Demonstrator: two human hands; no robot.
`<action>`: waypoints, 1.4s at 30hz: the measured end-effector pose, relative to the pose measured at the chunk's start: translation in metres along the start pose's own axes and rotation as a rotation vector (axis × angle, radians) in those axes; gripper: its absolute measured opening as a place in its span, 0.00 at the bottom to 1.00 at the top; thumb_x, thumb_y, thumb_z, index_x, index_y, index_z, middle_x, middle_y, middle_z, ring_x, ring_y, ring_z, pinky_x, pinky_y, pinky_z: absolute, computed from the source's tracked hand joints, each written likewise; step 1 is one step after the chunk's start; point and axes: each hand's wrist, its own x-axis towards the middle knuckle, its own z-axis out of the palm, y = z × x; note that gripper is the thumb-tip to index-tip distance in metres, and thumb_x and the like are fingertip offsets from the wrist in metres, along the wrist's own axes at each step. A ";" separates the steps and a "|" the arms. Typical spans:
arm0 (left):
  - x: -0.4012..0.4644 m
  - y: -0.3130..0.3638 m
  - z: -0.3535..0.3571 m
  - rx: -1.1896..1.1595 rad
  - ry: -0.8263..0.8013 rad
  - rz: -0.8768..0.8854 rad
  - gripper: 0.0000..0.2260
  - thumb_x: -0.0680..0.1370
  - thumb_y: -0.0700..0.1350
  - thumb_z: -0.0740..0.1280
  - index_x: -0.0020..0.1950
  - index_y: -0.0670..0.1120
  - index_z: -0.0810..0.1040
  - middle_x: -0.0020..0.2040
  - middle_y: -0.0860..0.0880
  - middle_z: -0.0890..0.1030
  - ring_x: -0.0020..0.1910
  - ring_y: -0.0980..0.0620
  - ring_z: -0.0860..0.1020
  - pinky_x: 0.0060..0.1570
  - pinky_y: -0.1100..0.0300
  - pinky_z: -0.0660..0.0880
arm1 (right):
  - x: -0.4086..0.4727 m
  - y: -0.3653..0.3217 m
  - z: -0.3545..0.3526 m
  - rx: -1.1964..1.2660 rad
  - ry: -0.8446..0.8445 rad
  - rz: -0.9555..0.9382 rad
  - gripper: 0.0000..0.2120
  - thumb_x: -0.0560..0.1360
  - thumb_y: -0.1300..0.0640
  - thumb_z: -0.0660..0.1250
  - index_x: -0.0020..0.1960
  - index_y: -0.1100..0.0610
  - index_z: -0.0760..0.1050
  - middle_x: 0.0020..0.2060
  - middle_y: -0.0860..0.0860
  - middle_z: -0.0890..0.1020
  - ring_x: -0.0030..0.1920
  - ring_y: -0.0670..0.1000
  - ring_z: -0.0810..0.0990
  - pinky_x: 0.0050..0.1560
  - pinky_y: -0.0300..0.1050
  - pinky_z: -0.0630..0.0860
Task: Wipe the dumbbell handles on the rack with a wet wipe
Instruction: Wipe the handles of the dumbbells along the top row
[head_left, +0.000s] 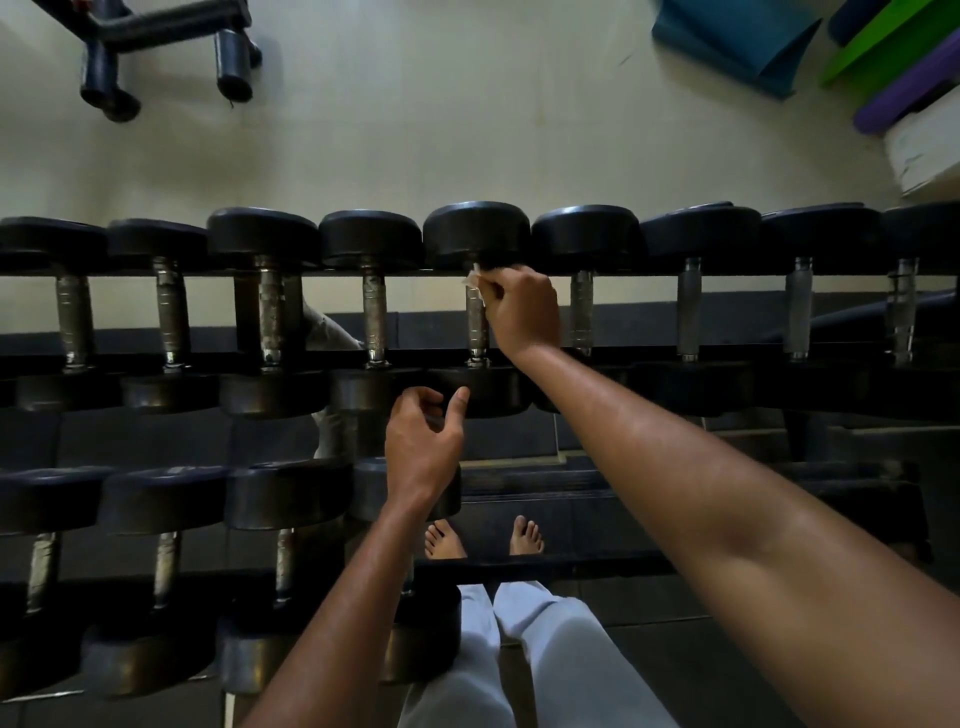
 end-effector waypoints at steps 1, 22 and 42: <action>0.000 0.000 0.000 0.000 -0.003 -0.005 0.17 0.80 0.62 0.72 0.55 0.50 0.78 0.50 0.53 0.80 0.48 0.58 0.80 0.44 0.68 0.72 | -0.002 0.000 0.001 0.019 -0.005 0.020 0.10 0.83 0.51 0.71 0.51 0.57 0.87 0.48 0.54 0.86 0.47 0.52 0.84 0.44 0.35 0.74; -0.002 -0.002 0.003 -0.040 -0.016 -0.037 0.16 0.81 0.62 0.71 0.51 0.49 0.78 0.45 0.52 0.82 0.44 0.58 0.80 0.42 0.66 0.73 | 0.021 -0.004 0.001 0.758 -0.036 0.889 0.04 0.79 0.58 0.75 0.45 0.53 0.84 0.48 0.53 0.89 0.46 0.47 0.85 0.48 0.39 0.78; -0.003 -0.003 0.005 -0.022 -0.029 -0.039 0.17 0.82 0.63 0.69 0.49 0.50 0.77 0.43 0.50 0.81 0.43 0.53 0.80 0.43 0.58 0.76 | -0.002 0.030 -0.025 0.364 -0.554 0.567 0.07 0.79 0.56 0.76 0.55 0.57 0.85 0.47 0.46 0.86 0.49 0.42 0.81 0.55 0.38 0.75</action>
